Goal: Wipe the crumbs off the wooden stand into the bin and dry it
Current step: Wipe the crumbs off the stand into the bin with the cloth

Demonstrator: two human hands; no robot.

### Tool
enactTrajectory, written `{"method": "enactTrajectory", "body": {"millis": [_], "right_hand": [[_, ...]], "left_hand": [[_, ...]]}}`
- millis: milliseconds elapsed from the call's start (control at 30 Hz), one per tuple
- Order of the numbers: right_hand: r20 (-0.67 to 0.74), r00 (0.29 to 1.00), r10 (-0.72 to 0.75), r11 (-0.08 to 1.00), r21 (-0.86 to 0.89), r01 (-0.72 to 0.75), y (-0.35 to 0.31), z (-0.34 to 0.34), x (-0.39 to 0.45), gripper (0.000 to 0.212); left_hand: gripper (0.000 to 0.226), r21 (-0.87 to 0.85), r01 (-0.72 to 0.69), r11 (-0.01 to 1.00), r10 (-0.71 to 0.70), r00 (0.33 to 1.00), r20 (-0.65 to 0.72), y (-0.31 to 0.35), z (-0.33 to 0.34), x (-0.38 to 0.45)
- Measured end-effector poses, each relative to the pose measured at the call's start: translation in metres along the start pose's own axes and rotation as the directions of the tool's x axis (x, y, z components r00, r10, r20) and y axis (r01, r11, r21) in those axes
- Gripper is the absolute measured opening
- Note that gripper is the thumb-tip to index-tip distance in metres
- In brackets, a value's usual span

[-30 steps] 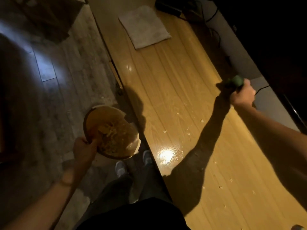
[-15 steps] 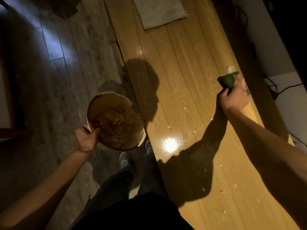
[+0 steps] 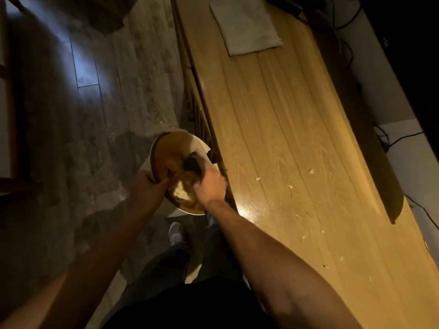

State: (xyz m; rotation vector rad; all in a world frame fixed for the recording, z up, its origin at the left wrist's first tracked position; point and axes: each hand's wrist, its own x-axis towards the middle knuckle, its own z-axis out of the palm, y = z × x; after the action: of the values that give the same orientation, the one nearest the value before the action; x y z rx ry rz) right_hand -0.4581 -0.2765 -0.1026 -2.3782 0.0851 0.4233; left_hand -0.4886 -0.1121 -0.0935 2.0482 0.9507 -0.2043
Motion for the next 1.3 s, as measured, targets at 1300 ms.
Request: {"method": "enactTrajectory", "body": {"millis": [1300], "right_hand": [[-0.483,0.797,0.362,0.89,-0.076,-0.45,0.28,-0.297,0.073,0.054]], "left_hand": [[0.035,-0.066,0.146,0.987,-0.152,0.982,-0.108,-0.003,0.043,-0.038]]}}
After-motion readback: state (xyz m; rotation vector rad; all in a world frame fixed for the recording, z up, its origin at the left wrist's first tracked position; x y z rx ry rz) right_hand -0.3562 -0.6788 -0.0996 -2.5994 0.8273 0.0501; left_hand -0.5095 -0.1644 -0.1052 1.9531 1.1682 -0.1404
